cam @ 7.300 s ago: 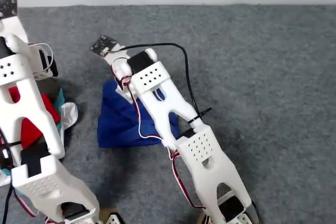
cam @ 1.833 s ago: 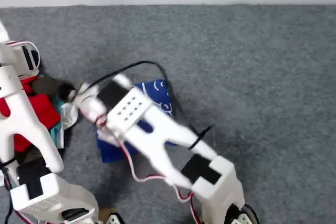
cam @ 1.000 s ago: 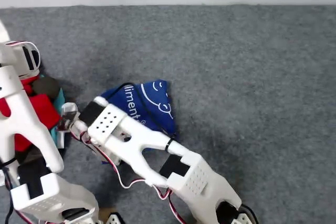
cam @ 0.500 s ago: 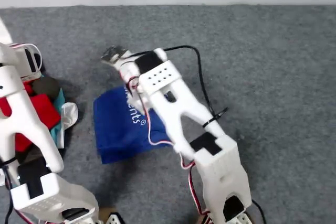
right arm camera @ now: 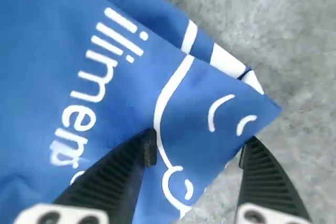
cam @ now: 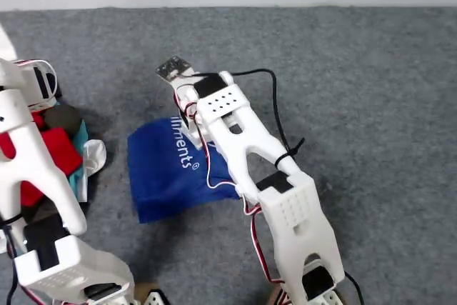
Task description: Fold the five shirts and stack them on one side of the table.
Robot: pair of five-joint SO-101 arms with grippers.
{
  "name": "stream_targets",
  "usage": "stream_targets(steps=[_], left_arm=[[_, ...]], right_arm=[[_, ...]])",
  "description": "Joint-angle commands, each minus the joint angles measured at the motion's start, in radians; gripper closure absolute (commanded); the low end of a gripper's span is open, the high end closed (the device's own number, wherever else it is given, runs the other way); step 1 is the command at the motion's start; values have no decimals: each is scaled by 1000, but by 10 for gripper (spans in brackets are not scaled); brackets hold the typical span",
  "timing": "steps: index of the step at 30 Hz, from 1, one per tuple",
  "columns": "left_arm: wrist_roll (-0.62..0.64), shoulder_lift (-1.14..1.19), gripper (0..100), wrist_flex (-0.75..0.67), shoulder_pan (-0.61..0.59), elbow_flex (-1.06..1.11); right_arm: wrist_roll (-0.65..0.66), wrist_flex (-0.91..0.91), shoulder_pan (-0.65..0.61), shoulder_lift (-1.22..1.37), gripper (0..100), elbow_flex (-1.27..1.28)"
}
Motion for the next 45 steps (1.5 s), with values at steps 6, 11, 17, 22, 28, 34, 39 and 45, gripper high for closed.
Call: stream_targets(steps=[6, 11, 17, 22, 28, 34, 39, 45], left_arm=[[-3, -43, 825, 20, 2, -2], [-3, -43, 825, 20, 2, -1], [-3, -43, 825, 20, 2, -1], [-3, -43, 825, 20, 2, -1], [-3, -43, 825, 20, 20, 2], [-9, -43, 825, 20, 130, 64], [-9, -43, 825, 20, 153, 62], [-9, -43, 825, 20, 153, 64]], right_arm=[[-3, -104, 28, 84, 737, -32], [9, -119, 30, 94, 844, -32], [34, -91, 47, 87, 973, -81], [29, -2, 122, 87, 991, -264], [2, 56, 305, 96, 991, -457], [-147, 59, 591, 96, 991, -485], [-272, 127, 883, 87, 991, -491], [-365, 266, 1156, 94, 991, -560]])
